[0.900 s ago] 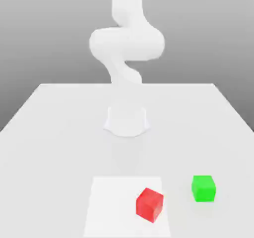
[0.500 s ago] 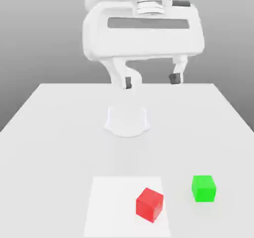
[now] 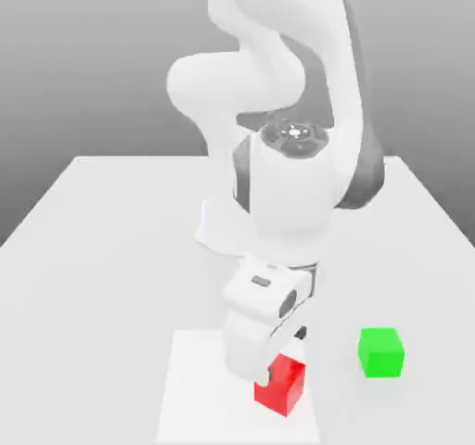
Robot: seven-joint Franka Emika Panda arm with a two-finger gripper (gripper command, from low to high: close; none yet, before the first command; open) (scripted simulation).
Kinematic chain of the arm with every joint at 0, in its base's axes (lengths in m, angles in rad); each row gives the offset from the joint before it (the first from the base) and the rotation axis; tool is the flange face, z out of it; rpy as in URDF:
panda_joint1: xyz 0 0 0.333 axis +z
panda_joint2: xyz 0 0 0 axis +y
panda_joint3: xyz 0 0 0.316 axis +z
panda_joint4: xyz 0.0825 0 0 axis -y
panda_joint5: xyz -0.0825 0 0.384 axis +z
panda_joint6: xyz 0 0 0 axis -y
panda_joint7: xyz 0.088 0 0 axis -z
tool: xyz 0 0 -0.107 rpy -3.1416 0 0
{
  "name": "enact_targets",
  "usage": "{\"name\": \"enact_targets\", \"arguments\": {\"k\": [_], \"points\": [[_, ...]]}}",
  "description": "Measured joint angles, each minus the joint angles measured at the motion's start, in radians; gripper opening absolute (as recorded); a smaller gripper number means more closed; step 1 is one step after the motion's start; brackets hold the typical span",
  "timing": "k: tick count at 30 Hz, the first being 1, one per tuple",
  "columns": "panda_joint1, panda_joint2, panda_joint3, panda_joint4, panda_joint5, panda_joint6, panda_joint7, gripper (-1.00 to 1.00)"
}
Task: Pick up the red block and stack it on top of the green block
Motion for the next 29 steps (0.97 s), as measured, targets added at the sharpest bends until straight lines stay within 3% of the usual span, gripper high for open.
{"name": "enact_targets", "arguments": {"k": [1, 8, 14, 20, 22, 26, 27, 29], "points": [[-0.010, 0.034, 0.013, 0.005, 0.010, 0.028, -0.008, -1.00], [-0.014, 0.041, 0.016, 0.006, 0.011, 0.033, -0.008, -1.00], [0.016, -0.144, -0.009, -0.025, -0.053, -0.122, 0.033, -1.00], [0.246, -0.280, 0.121, -0.071, -0.083, -0.211, -0.048, -1.00], [0.355, -0.254, 0.112, -0.075, -0.091, -0.180, -0.057, -1.00], [0.313, -0.124, 0.076, -0.071, -0.082, -0.054, -0.068, -1.00], [0.311, -0.104, 0.076, -0.071, -0.080, -0.035, -0.069, 1.00], [0.311, -0.104, 0.076, -0.071, -0.080, -0.035, -0.069, 1.00]]}}
